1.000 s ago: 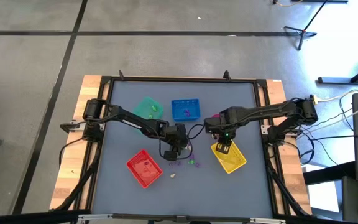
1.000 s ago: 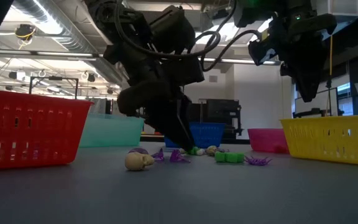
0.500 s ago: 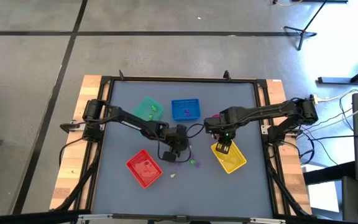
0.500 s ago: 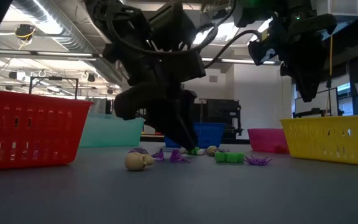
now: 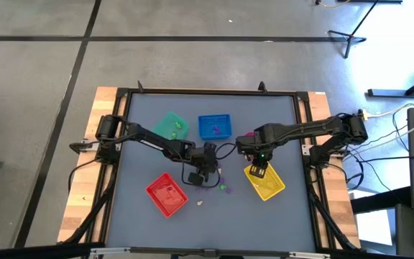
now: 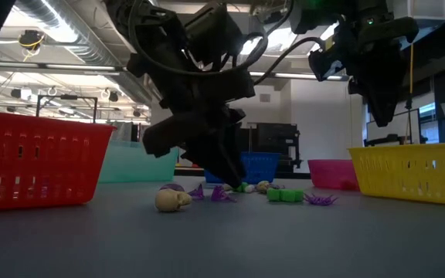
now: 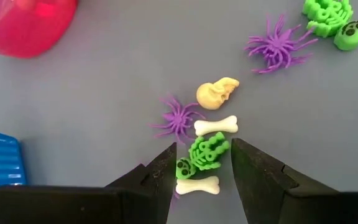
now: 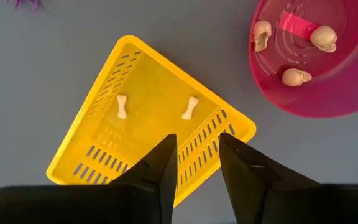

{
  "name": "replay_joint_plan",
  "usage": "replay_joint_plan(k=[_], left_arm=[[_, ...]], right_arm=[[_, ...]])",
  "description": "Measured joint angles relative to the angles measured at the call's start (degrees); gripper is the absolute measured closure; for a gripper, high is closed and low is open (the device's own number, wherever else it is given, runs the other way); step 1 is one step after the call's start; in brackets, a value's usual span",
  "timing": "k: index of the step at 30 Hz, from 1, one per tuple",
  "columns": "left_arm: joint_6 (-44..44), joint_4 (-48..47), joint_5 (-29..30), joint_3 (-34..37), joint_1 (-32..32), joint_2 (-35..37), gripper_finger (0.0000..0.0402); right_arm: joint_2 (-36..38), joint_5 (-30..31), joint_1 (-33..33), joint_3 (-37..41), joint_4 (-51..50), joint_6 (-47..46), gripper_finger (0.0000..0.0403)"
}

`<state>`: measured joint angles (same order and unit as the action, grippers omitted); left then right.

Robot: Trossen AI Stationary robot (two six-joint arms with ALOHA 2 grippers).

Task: Sort Halloween decoration
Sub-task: Put the green skeleton toy into the green bin

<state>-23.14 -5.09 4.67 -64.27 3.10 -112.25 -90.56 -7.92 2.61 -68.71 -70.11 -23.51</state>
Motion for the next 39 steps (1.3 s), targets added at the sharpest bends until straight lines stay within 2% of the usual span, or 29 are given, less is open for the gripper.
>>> replay_joint_plan(k=[5, 11, 39], left_arm=[[-0.02, -0.02, -0.3, 0.0, -0.88, 0.0, 0.0264], [0.0, -0.04, -6.23, -0.02, -2.29, -0.51, 0.0264], [1.66, 0.16, -4.81, -0.09, -3.16, -1.9, 0.0264]], right_arm=[[0.0, 0.0, 0.01, 0.0, 0.02, 0.0, 0.0284], [0.0, 0.0, -0.01, 0.0, 0.08, 0.0, 0.0284], [0.0, 0.0, -0.02, 0.0, 1.09, 0.02, 0.0284]])
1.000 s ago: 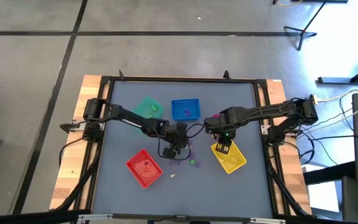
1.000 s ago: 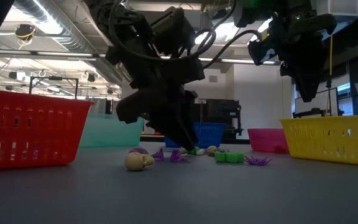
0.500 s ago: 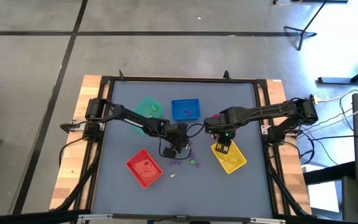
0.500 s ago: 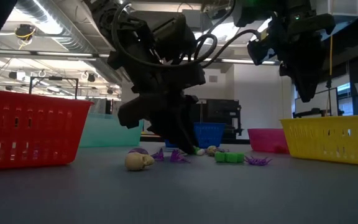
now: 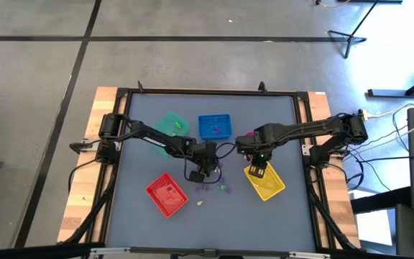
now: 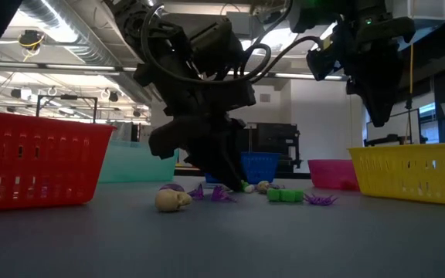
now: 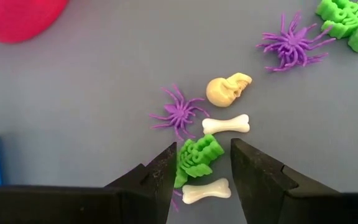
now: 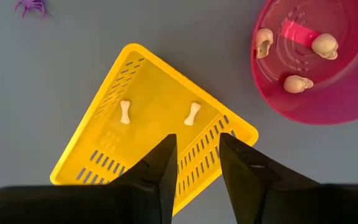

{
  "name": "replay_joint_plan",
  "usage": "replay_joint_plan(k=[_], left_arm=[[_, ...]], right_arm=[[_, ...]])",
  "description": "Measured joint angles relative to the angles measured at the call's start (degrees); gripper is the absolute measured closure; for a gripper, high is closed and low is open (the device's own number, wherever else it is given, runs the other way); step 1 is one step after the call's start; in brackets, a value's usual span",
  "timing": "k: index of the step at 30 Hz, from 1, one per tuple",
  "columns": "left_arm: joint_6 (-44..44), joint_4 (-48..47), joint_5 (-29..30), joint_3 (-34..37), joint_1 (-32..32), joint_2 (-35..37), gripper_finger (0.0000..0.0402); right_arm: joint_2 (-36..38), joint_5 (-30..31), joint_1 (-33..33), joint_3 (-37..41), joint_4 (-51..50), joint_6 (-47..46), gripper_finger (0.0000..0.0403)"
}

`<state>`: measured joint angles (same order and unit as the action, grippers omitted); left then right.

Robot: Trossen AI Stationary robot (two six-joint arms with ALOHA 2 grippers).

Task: Sort Halloween decoration
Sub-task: Put the green skeleton toy into the green bin

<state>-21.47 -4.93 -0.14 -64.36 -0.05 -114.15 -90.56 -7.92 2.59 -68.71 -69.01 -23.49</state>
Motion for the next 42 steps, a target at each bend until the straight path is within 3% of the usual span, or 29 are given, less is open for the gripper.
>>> replay_joint_plan(k=[5, 17, 32, 42], left_arm=[[0.89, 0.02, 0.15, 0.02, 0.0, -0.02, 0.0264], [12.12, -0.2, 0.24, 0.11, -2.3, -0.11, 0.0264], [12.37, 1.33, -1.96, 0.17, -2.97, -0.15, 0.0265], [12.35, 1.62, -2.15, 0.17, -2.93, -0.15, 0.0326]], right_arm=[[0.0, 0.0, 0.02, 0.0, 0.0, 0.0, 0.0284], [0.0, 0.0, 0.0, 0.0, -0.02, 0.0, 0.0284], [0.0, 0.0, 0.0, 0.0, 0.0, 0.0, 0.0284], [0.0, 0.0, 0.0, 0.0, 0.0, 0.0, 0.0284]])
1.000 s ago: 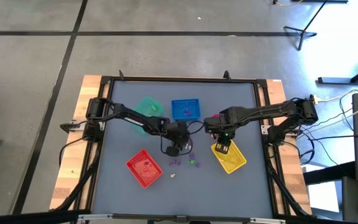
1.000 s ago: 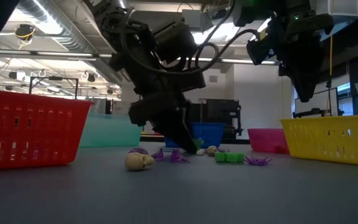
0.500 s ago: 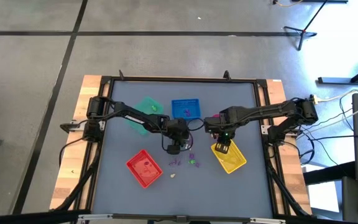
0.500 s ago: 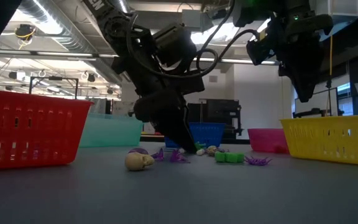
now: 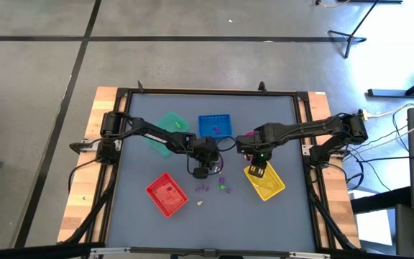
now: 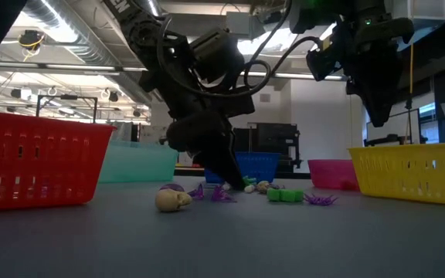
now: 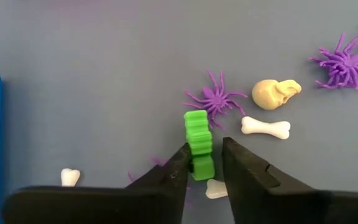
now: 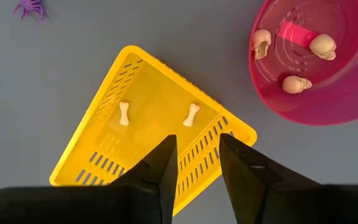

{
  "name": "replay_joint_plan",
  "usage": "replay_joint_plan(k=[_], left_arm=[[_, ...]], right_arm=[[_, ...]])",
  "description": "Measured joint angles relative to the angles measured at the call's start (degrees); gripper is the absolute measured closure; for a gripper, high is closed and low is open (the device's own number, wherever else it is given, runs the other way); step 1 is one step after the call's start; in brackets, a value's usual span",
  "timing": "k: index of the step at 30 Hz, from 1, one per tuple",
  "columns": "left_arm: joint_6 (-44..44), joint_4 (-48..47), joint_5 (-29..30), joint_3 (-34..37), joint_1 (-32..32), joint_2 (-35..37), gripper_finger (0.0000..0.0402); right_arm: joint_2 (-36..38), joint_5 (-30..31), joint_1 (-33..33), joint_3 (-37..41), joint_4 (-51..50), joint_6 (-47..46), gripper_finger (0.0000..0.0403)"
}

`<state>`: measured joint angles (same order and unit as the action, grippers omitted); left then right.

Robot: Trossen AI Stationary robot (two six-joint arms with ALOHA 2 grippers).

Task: Sort Halloween decoration
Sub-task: Put the green skeleton toy into the green bin

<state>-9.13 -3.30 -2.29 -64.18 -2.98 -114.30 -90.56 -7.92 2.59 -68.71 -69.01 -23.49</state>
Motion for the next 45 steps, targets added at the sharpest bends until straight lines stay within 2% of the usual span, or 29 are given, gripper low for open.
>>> replay_joint_plan(k=[10, 18, 21, 27, 33, 38, 45], left_arm=[[-0.06, -0.45, -0.05, 0.0, -0.02, 0.76, 0.0363], [0.27, -0.88, -0.25, -0.39, -0.03, 1.03, 0.037], [2.87, -0.95, -0.32, -0.48, -0.04, 2.02, 0.037], [5.85, -2.96, -0.4, -0.5, -0.02, 7.25, 0.0371], [6.01, -9.86, 0.09, -0.5, -0.35, 15.44, 0.0371], [5.47, -18.41, 3.73, -0.55, -0.83, 22.04, 0.0371], [4.38, -26.63, 7.61, -0.66, -0.85, 26.32, 0.0371]], right_arm=[[0.0, 0.0, 0.01, 0.0, 0.0, 0.0, 0.0284], [0.02, 0.0, 0.0, 0.0, -0.04, 0.0, 0.0284], [0.02, 0.0, 0.0, 0.0, -0.11, 0.0, 0.0284], [0.04, -0.61, 0.01, -0.02, -0.3, 0.0, 0.0284], [0.04, -0.61, 0.02, -0.02, -0.43, 1.3, 0.0284], [0.04, -0.23, -0.11, -0.17, 0.89, 2.54, 0.0284], [0.0, 0.04, -0.17, -0.33, 4.45, 2.92, 0.0284]])
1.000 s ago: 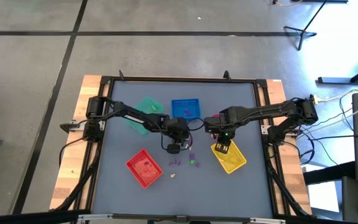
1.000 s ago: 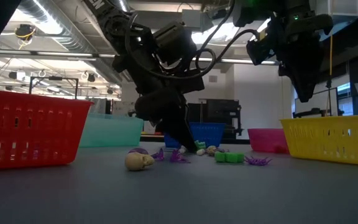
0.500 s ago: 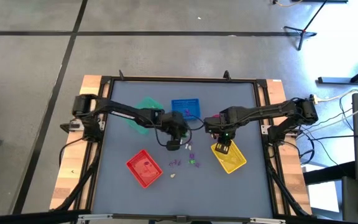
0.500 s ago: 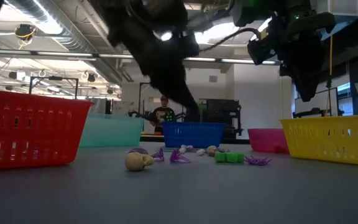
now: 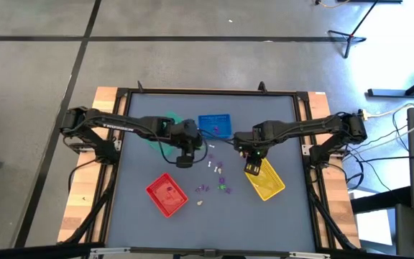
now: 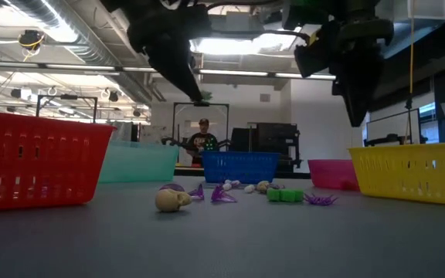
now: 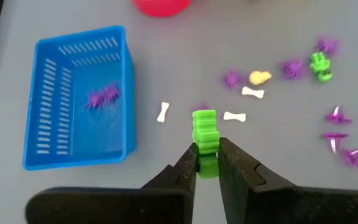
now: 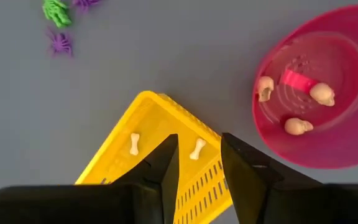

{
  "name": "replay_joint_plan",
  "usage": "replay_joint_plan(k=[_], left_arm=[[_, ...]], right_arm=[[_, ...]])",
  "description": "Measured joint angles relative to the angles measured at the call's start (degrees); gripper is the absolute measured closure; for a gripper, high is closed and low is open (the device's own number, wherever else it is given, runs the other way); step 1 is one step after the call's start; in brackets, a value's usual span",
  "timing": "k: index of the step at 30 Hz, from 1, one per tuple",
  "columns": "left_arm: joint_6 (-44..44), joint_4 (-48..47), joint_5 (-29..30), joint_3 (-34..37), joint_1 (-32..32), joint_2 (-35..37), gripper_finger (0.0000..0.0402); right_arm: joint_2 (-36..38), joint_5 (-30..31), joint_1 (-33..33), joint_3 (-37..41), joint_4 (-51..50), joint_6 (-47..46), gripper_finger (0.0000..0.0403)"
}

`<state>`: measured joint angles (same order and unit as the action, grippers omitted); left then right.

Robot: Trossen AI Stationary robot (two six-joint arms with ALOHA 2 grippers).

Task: Sort Halloween decoration
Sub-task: Put the green skeleton toy into the green bin

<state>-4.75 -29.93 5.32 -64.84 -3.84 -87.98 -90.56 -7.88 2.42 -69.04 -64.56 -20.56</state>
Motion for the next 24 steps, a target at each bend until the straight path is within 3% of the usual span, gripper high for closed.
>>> replay_joint_plan(k=[16, 24], left_arm=[[-1.3, 2.02, 0.05, 0.07, 0.16, 0.6, 0.0371], [-1.38, 7.98, -8.03, 0.07, 0.18, 0.63, 0.0371]], right_arm=[[-0.02, 0.34, -0.88, 0.44, 8.54, 1.85, 0.0284], [0.0, 0.7, -5.4, 0.44, 20.9, 1.79, 0.0284]])
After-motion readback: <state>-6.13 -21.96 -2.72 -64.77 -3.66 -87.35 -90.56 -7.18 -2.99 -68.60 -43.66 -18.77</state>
